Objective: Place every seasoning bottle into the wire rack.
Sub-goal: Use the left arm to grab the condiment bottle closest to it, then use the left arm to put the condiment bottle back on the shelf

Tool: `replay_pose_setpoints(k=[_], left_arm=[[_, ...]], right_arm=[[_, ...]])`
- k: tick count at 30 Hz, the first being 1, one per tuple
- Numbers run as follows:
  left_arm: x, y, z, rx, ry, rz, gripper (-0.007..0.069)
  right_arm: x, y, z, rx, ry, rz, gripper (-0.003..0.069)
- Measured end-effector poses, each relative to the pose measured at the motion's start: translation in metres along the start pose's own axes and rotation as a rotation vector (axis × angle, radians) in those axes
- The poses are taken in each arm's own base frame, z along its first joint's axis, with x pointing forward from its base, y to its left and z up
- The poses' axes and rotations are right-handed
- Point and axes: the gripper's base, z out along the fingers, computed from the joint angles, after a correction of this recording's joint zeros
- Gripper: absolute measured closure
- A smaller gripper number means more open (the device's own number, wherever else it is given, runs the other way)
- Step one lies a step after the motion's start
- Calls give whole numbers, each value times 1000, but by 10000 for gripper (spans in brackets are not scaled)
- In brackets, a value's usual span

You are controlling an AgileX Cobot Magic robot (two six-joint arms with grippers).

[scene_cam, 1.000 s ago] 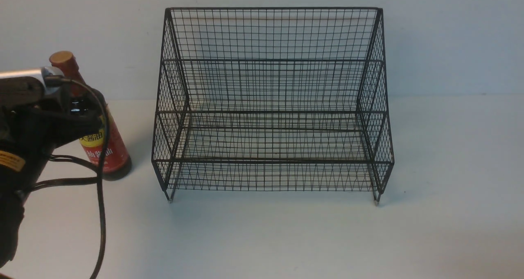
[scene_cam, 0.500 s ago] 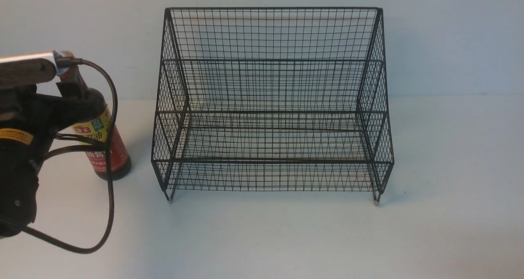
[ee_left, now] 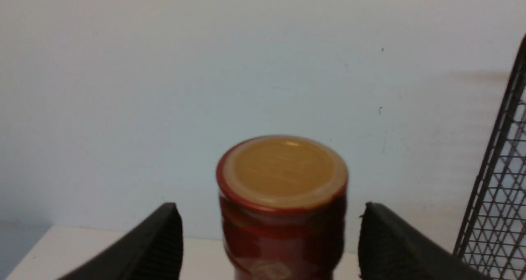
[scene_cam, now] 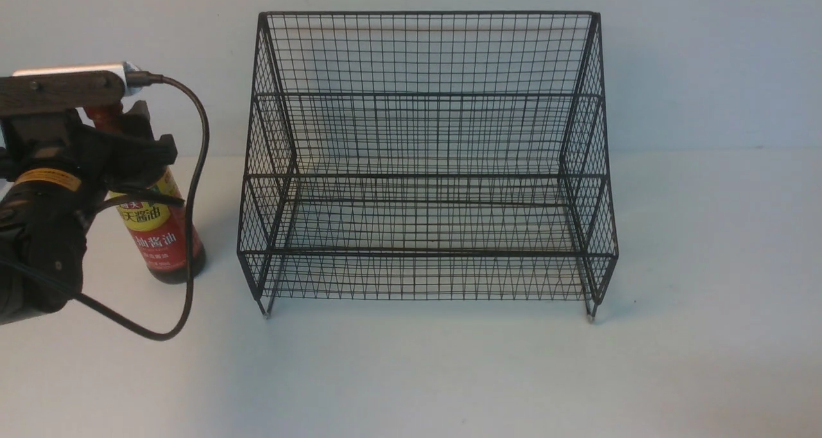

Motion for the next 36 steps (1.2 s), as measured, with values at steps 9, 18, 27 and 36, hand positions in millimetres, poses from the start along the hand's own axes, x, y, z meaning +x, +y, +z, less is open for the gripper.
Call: replay_pose_setpoints(k=[9, 18, 27, 36], left_arm=[[-3, -3, 13, 13, 55, -17, 375], [-17, -5, -1, 59, 132, 77, 367], [-111, -17, -59, 150, -60, 57, 367], [-179, -55, -96, 312, -262, 1, 367]], right_arm=[[0, 0, 0, 0, 0, -1, 671], [0, 0, 0, 0, 0, -1, 671], [0, 0, 0, 0, 0, -1, 671], [0, 0, 0, 0, 0, -1, 671]])
